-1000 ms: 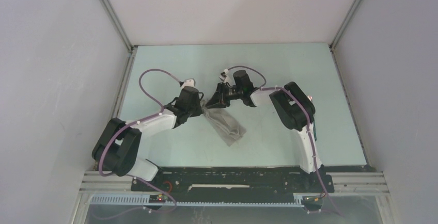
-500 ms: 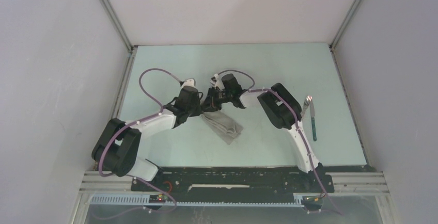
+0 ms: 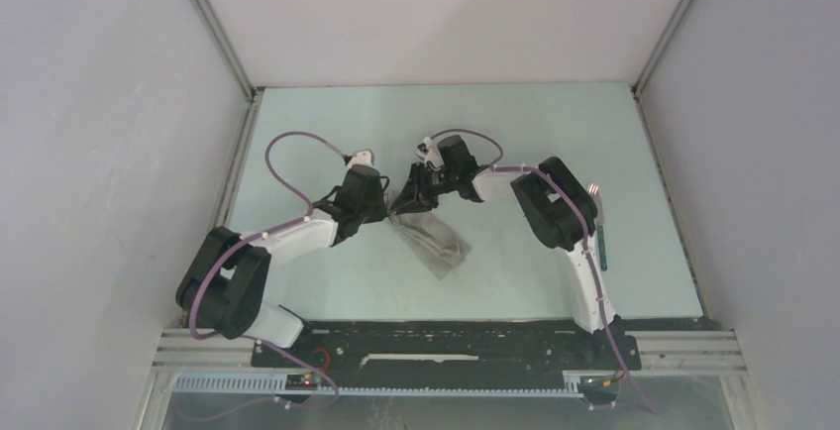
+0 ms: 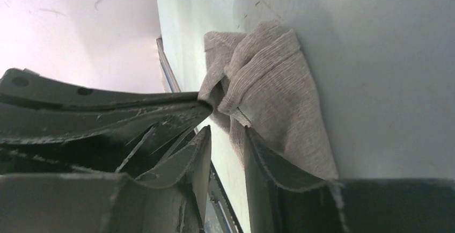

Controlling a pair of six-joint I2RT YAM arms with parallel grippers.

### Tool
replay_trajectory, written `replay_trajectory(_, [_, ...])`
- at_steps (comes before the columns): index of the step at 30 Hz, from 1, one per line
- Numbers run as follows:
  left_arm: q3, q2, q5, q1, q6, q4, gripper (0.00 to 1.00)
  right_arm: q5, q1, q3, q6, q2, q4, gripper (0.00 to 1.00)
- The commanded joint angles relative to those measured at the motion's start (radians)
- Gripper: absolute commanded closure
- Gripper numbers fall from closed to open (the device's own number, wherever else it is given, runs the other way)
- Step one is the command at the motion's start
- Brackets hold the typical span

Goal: Fold the napkin into a case and place the utensils inside
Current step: Grasp the top corner of the smaller rectangle folded napkin from the folded napkin.

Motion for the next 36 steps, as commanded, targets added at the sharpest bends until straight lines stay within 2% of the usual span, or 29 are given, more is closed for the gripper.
replay_trajectory(1, [0.001, -0.012, -0.01, 0.0, -0.007, 0.009, 1.0, -0.019, -0.005, -0.011, -0.058, -0.093, -0.054, 0.64])
replay_trajectory(11, [0.0, -0.019, 0.012, 0.0, 0.006, 0.015, 1.0, -0.013, -0.035, -0.027, -0.082, -0.099, -0.064, 0.62])
replay_trajectory(18, [0.0, -0.023, 0.016, 0.0, 0.013, 0.018, 1.0, -0.005, -0.044, -0.025, -0.064, -0.057, -0.013, 0.78])
replay_trajectory(24, [0.009, -0.013, 0.02, 0.0, 0.015, 0.017, 1.0, -0.011, -0.011, 0.002, -0.012, 0.009, 0.045, 0.8])
replay_trajectory(31, [0.02, 0.0, 0.017, 0.0, 0.022, 0.016, 1.0, 0.026, 0.031, 0.114, -0.029, 0.074, -0.045, 0.83])
replay_trajectory(36, [0.03, -0.003, 0.005, 0.0, 0.029, 0.008, 1.0, 0.052, 0.047, 0.123, -0.091, 0.049, -0.103, 0.83])
